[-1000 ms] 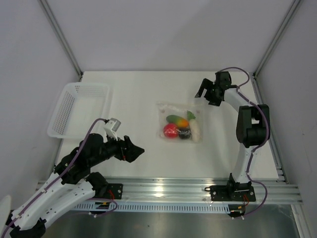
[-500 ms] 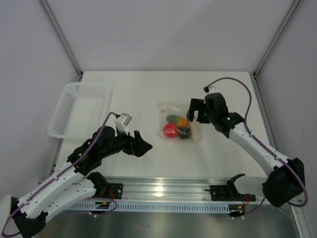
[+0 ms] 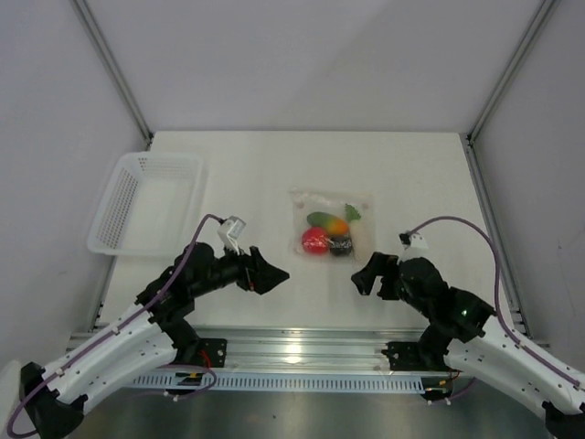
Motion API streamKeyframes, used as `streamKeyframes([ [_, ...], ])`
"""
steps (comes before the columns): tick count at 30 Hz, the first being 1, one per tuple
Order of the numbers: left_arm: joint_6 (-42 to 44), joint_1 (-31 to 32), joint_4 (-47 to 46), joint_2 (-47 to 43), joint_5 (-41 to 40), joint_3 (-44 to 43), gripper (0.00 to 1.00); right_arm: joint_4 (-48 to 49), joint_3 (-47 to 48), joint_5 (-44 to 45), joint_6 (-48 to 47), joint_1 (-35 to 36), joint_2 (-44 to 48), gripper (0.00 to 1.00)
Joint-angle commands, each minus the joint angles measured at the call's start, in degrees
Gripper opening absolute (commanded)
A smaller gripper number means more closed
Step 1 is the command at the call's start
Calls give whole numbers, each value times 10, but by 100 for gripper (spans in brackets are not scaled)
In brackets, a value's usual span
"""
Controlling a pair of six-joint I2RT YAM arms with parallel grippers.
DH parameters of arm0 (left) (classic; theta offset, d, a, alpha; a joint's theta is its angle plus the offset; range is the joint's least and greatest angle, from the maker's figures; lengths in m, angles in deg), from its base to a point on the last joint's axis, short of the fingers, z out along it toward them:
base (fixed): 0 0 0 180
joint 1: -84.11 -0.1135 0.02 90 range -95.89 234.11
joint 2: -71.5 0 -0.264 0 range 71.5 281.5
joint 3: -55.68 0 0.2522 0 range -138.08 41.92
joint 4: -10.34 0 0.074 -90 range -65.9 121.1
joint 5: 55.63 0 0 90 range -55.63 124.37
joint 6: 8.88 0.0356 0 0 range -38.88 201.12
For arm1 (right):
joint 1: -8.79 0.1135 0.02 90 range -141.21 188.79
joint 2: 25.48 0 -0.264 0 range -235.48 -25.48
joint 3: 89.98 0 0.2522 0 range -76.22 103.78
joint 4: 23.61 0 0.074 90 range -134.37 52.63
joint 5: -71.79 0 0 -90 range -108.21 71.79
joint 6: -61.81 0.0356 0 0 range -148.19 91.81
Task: Place the food in the zip-top bag and seal the zipper
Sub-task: Reset both arms
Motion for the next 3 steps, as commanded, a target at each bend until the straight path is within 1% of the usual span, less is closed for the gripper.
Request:
streamKeyframes([
  [1, -37, -4, -64, -47, 29, 28, 99, -11, -54, 33, 93, 27, 78, 100],
  [2, -41, -4, -72, -73, 37, 42, 100, -5, -77, 32, 97, 28, 127, 99],
  [3, -45, -4, -79, -89, 44, 50, 99, 0, -85, 27, 95, 29, 152, 99],
])
